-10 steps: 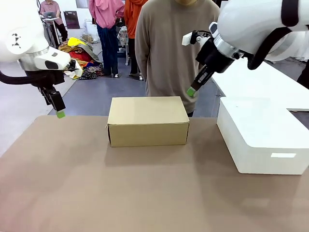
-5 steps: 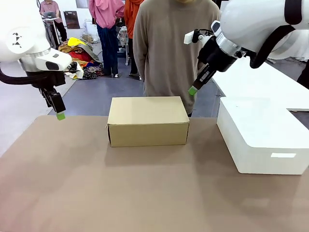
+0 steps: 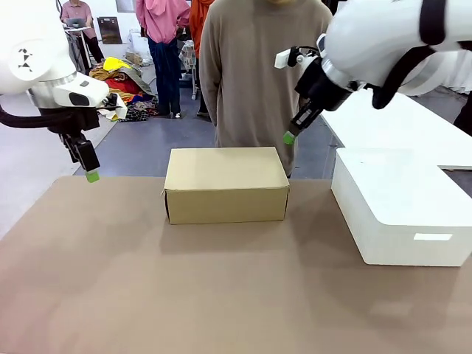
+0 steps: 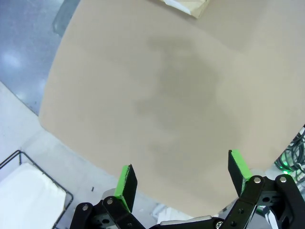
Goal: Pack the shoes into the box.
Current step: Press down on the lid of the Shoes Box.
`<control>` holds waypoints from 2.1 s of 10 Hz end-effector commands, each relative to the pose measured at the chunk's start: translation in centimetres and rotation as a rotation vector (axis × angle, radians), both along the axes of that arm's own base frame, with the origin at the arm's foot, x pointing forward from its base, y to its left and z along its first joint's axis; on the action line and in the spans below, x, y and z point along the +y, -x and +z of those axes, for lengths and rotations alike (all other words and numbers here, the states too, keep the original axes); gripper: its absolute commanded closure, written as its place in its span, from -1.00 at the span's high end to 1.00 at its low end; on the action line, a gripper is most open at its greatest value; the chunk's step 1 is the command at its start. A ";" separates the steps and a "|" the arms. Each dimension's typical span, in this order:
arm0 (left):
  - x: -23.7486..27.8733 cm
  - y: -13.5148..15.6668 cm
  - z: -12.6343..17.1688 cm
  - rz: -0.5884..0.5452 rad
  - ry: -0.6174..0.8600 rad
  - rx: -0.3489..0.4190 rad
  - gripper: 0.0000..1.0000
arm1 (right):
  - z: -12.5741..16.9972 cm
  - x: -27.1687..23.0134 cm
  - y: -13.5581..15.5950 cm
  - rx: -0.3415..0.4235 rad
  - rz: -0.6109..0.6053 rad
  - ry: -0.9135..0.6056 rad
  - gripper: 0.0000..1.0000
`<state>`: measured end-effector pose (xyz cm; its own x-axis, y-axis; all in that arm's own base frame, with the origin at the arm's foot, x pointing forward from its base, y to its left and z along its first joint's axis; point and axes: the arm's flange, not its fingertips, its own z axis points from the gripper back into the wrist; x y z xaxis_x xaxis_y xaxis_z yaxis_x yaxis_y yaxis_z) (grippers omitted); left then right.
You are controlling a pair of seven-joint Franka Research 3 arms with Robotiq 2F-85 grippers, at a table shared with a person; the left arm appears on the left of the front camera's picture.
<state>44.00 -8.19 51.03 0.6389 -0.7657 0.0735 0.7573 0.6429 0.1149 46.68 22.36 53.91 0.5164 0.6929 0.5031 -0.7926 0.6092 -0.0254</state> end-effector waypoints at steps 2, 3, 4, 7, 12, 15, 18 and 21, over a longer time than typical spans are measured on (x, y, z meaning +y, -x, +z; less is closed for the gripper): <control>0.4 -0.1 0.2 -0.018 -0.010 0.005 1.00 | -1.0 4.8 -4.1 0.026 -0.194 0.118 -1.00; 0.4 -0.1 0.2 -0.018 -0.010 0.005 1.00 | -1.5 6.0 -5.3 0.032 -0.233 0.138 -1.00; 0.4 -0.1 0.2 -0.018 -0.010 0.005 1.00 | -1.9 7.1 -6.3 0.026 -0.276 0.146 -1.00; 0.4 -0.1 0.2 -0.018 -0.010 0.005 1.00 | -2.9 9.9 -8.9 0.000 -0.332 0.103 -1.00; 0.4 -0.1 0.2 -0.018 -0.010 0.005 1.00 | -5.2 13.3 -11.9 -0.002 -0.349 0.043 -1.00; 0.4 -0.1 0.2 -0.018 -0.010 0.005 1.00 | -7.6 14.1 -13.7 0.013 -0.360 0.041 -1.00; 0.4 -0.1 0.2 -0.018 -0.010 0.005 1.00 | -9.9 14.6 -14.5 0.044 -0.358 0.068 -1.00; 0.4 -0.1 0.2 -0.018 -0.010 0.005 1.00 | -12.2 14.6 -14.8 0.077 -0.351 0.098 -1.00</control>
<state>44.02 -8.23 51.06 0.6382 -0.7665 0.0719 0.7583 0.6420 0.1134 61.01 36.51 41.58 0.7540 0.5192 0.4024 -0.5617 0.8272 -0.0148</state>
